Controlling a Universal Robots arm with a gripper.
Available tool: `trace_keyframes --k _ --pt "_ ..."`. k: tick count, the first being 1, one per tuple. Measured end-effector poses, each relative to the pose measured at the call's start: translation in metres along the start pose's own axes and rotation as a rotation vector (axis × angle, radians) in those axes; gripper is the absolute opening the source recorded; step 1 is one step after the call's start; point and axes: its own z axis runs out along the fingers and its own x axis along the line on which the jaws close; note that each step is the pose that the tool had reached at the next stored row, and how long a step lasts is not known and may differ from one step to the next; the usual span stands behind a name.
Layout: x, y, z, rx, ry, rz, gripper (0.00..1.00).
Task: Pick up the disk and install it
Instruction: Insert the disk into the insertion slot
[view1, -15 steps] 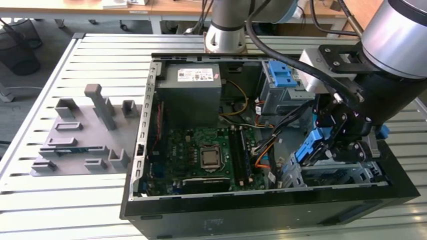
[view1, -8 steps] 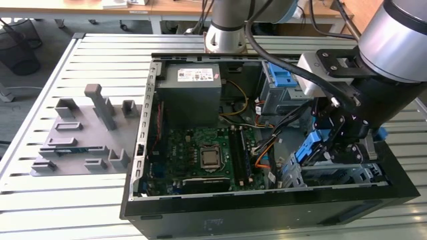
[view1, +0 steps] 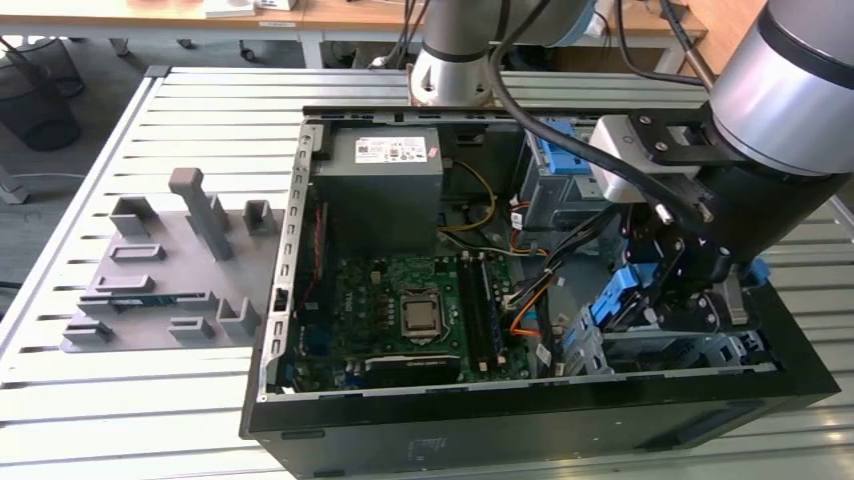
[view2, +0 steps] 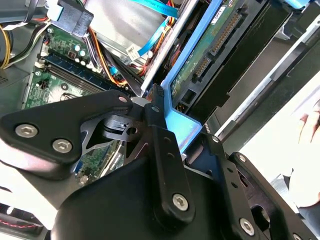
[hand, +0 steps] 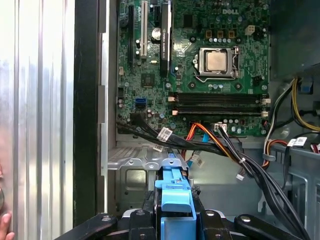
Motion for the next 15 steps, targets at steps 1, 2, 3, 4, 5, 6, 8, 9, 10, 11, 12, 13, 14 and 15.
trace_keyframes --k 1,2,3,4,5,6,8,9,10,11,12,13,14,15 --pt "0.0 0.0 0.0002 0.0 0.0001 0.0 0.36" --pt "0.0 0.0 0.0002 0.0 0.0002 0.0 0.36" --pt "0.0001 0.0 0.0002 0.0 0.0002 0.0 0.36" --pt "0.0001 0.0 0.0003 0.0 0.0001 0.0 0.36" --pt "0.0 0.0 0.0003 0.0 0.0001 0.0 0.36" --pt "0.0 0.0 0.0003 0.0 0.0001 0.0 0.36" --pt "0.0 0.0 0.0008 0.0 -0.0002 0.0 0.36" --pt "0.0001 0.0 0.0016 0.0001 -0.0004 0.0 0.36" --pt "0.0001 0.0 0.0023 0.0001 -0.0002 0.0 0.36" --pt "0.0001 0.0 0.0028 0.0 0.0002 0.0 0.36" --pt "0.0001 0.0 0.0032 0.0001 0.0002 0.0 0.36" --pt "0.0001 0.0 0.0033 0.0 0.0004 0.0 0.36" --pt "0.0001 0.0 0.0033 0.0 0.0003 0.0 0.36" --pt "0.0001 0.0 0.0034 0.0001 0.0002 0.0 0.36"
